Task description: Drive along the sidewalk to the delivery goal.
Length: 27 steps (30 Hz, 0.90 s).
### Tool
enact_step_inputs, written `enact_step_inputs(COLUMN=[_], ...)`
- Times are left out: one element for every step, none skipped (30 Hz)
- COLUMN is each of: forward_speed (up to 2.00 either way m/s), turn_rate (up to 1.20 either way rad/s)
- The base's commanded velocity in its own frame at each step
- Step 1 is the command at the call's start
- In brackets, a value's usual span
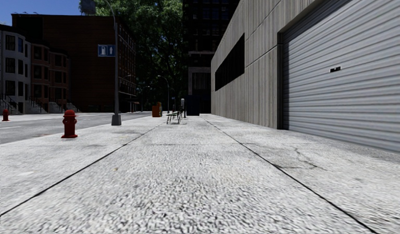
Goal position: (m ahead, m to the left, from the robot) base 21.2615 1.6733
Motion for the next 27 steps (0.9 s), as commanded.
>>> enact_step_inputs(forward_speed=[2.00,2.00,2.00,2.00,2.00,2.00,2.00,2.00,2.00,2.00,2.00,2.00,2.00,2.00,2.00,2.00,2.00,2.00,2.00,2.00,2.00,2.00,2.00,2.00,2.00,2.00,2.00], turn_rate=[0.00,0.00,0.00,0.00,0.00,0.00,0.00,0.00,0.00,0.00,0.00,0.00,0.00,0.00,0.00,0.00,0.00,0.00,0.00,0.00,0.00,0.00,0.00,0.00,0.00,0.00,0.00])
